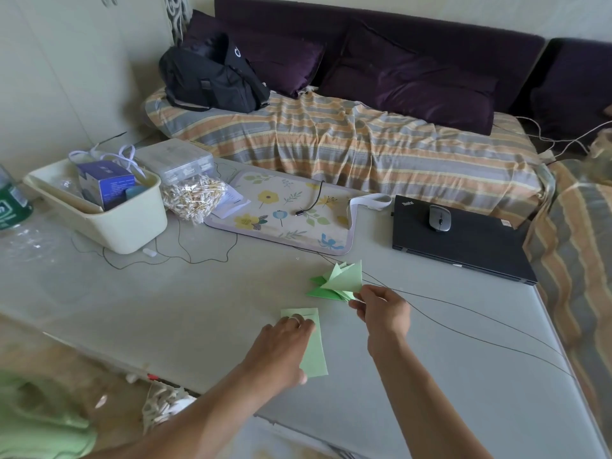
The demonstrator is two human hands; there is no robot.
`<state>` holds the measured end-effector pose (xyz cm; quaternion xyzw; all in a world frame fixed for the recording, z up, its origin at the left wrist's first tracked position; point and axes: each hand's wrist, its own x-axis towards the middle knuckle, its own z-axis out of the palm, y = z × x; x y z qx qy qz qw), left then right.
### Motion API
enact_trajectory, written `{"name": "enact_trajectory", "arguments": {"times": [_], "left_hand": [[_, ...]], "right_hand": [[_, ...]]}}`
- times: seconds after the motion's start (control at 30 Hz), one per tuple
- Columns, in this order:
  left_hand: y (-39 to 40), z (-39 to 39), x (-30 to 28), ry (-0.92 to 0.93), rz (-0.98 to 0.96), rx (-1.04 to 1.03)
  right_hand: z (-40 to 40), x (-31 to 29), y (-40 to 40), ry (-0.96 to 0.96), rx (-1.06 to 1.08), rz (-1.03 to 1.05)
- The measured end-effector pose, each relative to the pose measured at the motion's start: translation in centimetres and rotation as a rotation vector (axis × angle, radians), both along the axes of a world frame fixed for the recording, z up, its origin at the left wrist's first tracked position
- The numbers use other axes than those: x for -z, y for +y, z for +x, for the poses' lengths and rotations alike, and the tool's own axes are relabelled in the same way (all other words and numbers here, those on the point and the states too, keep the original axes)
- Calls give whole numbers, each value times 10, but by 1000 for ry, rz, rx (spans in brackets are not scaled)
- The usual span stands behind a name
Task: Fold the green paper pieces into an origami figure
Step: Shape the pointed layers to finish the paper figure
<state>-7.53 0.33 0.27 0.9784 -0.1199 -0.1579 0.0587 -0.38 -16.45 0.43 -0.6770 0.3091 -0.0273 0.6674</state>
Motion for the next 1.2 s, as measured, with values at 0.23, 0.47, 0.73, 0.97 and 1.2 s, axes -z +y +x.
{"name": "enact_trajectory", "arguments": {"times": [0.23, 0.47, 0.73, 0.97, 1.2], "left_hand": [[2, -1, 3, -94, 62, 39], [3, -3, 6, -93, 61, 63], [2, -2, 4, -83, -26, 52], [3, 3, 7, -98, -134, -10], [-2, 3, 8, -102, -176, -14]], "right_hand": [[6, 7, 17, 49, -120, -26], [2, 4, 14, 86, -215, -199], [-16, 10, 18, 211, -550, -149], [-24, 2, 13, 386, -653, -121], [-36, -5, 10, 325, -821, -228]]}}
